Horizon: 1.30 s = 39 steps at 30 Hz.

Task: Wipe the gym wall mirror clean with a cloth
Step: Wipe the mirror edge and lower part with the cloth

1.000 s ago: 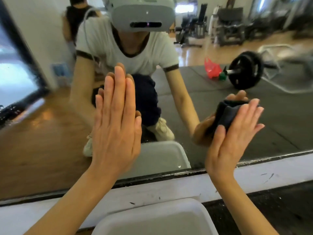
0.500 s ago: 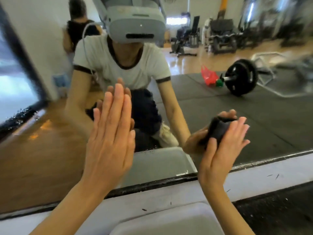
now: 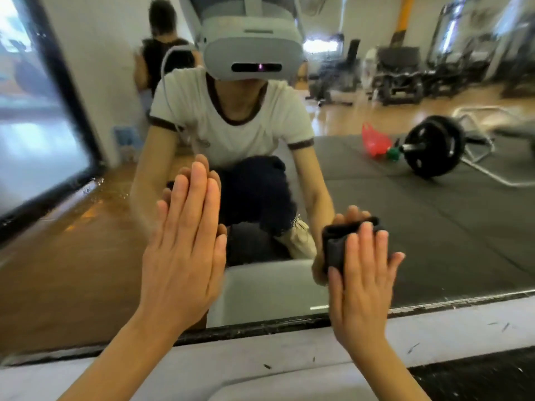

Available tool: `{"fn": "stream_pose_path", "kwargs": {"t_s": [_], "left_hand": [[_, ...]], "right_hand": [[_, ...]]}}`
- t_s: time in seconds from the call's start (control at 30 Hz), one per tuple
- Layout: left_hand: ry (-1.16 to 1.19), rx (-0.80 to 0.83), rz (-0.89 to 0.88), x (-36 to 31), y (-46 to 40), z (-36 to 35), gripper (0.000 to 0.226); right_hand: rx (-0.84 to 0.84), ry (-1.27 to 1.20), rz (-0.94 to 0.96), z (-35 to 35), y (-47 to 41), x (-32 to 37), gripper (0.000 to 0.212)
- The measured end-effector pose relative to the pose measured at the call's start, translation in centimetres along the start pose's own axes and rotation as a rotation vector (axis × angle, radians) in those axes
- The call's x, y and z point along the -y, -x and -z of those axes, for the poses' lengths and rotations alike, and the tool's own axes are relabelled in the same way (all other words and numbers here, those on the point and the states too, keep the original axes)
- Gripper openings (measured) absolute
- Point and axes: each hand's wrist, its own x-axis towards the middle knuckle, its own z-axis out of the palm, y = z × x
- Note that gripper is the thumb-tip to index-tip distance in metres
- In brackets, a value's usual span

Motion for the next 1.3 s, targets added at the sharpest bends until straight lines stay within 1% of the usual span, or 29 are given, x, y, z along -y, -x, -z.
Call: {"fn": "stream_pose_path", "kwargs": {"t_s": [0.07, 0.1, 0.13, 0.17, 0.2, 0.23, 0.27, 0.3, 0.37, 0.43, 0.47, 0.5, 0.57, 0.63, 0.67, 0.7, 0.73, 0.77, 0.8, 0.83, 0.9, 0.93, 0.97, 1.07, 1.13, 1.17, 1.2, 1.23, 1.3], "left_hand": [[-0.007, -0.013, 0.007, 0.0, 0.0, -0.2, 0.072], [-0.014, -0.017, 0.009, 0.0, 0.0, -0.3, 0.073], [-0.02, -0.019, 0.007, -0.1, -0.1, -0.4, 0.073], [-0.022, -0.019, 0.003, -0.1, 0.0, -0.4, 0.073], [-0.021, -0.022, 0.003, -0.2, 0.0, -0.4, 0.073], [-0.015, -0.025, 0.003, -0.2, 0.0, -0.4, 0.073], [0.001, -0.024, 0.003, -0.2, -0.1, -0.3, 0.073], [0.029, -0.017, 0.0, -0.1, -0.1, -0.2, 0.073], [0.099, 0.007, -0.023, 0.2, 0.0, 0.3, 0.075], [0.11, -0.001, -0.038, 0.9, 0.4, 1.0, 0.073], [0.095, -0.017, -0.023, 1.5, 0.9, 1.3, 0.071], [0.082, -0.033, 0.012, 2.4, 1.4, 1.6, 0.069], [0.066, -0.046, 0.128, 4.5, 2.5, 2.2, 0.062], [0.006, -0.009, 0.209, 6.1, 3.3, 2.5, 0.06], [-0.005, 0.006, 0.216, 6.5, 3.5, 2.5, 0.06], [0.012, -0.001, 0.21, 6.6, 3.6, 2.4, 0.061], [0.024, -0.023, 0.191, 6.5, 3.5, 2.2, 0.063], [0.023, -0.044, 0.171, 6.3, 3.2, 2.3, 0.064], [0.015, -0.058, 0.15, 6.2, 3.1, 2.2, 0.064], [0.004, -0.066, 0.134, 6.2, 3.0, 2.3, 0.063], [-0.006, -0.071, 0.12, 6.4, 3.1, 2.5, 0.064], [-0.004, -0.069, 0.122, 6.5, 3.1, 2.5, 0.066], [-0.001, -0.064, 0.125, 6.5, 3.1, 2.5, 0.067], [-0.007, -0.082, 0.119, 6.3, 3.0, 2.4, 0.062], [-0.009, -0.086, 0.116, 6.3, 2.9, 2.4, 0.06], [-0.011, -0.086, 0.117, 6.3, 2.9, 2.4, 0.06], [-0.01, -0.086, 0.118, 6.3, 2.9, 2.4, 0.06], [-0.008, -0.088, 0.12, 6.3, 3.0, 2.3, 0.062], [-0.001, -0.086, 0.12, 6.4, 3.0, 2.3, 0.067]], "right_hand": [[-0.049, -0.123, -0.337, 1.3, -1.1, -1.4, 0.058], [-0.082, -0.185, -0.499, 1.4, -2.2, -0.7, 0.06], [-0.107, -0.228, -0.63, 1.2, -3.5, 0.8, 0.063], [-0.104, -0.214, -0.659, 0.9, -4.8, 2.7, 0.064], [-0.085, -0.163, -0.562, 0.1, -5.3, 5.2, 0.065], [-0.052, -0.116, -0.378, -0.7, -5.0, 7.8, 0.071], [-0.016, -0.109, -0.154, -1.3, -4.1, 10.0, 0.074], [0.009, -0.103, 0.017, -1.7, -3.1, 11.2, 0.073], [0.031, -0.059, 0.195, -2.0, -2.5, 10.5, 0.07], [0.033, 0.005, 0.271, -1.1, -3.0, 7.4, 0.064], [0.018, 0.015, 0.232, -0.4, -3.2, 5.4, 0.059], [0.004, 0.001, 0.138, 0.2, -3.5, 3.3, 0.055], [-0.028, -0.05, -0.103, 1.0, -3.8, 1.0, 0.055], [-0.044, -0.09, -0.303, 0.8, -4.4, 2.2, 0.056], [-0.04, -0.096, -0.336, 0.5, -4.9, 3.9, 0.059], [-0.017, -0.084, -0.306, 0.0, -5.2, 6.0, 0.065], [0.014, -0.067, -0.202, -0.5, -5.4, 8.3, 0.074], [0.052, -0.061, -0.053, -0.9, -5.4, 10.5, 0.081], [0.094, -0.054, 0.105, -1.2, -5.2, 12.4, 0.082], [0.123, -0.03, 0.245, -1.4, -5.1, 13.5, 0.078], [0.107, 0.017, 0.402, -1.5, -5.4, 12.5, 0.071], [0.078, 0.027, 0.417, -1.2, -5.6, 10.9, 0.071], [0.054, 0.027, 0.373, -0.8, -5.8, 8.9, 0.069], [0.008, -0.037, 0.046, 1.0, -6.0, 3.3, 0.052], [-0.016, -0.088, -0.119, 1.3, -6.2, 3.1, 0.051], [-0.032, -0.106, -0.153, 1.1, -6.6, 4.3, 0.051], [-0.04, -0.113, -0.15, 0.6, -7.1, 6.2, 0.052], [-0.036, -0.107, -0.108, 0.0, -7.7, 8.4, 0.054], [-0.017, -0.076, 0.037, -1.1, -8.9, 13.2, 0.065]]}}
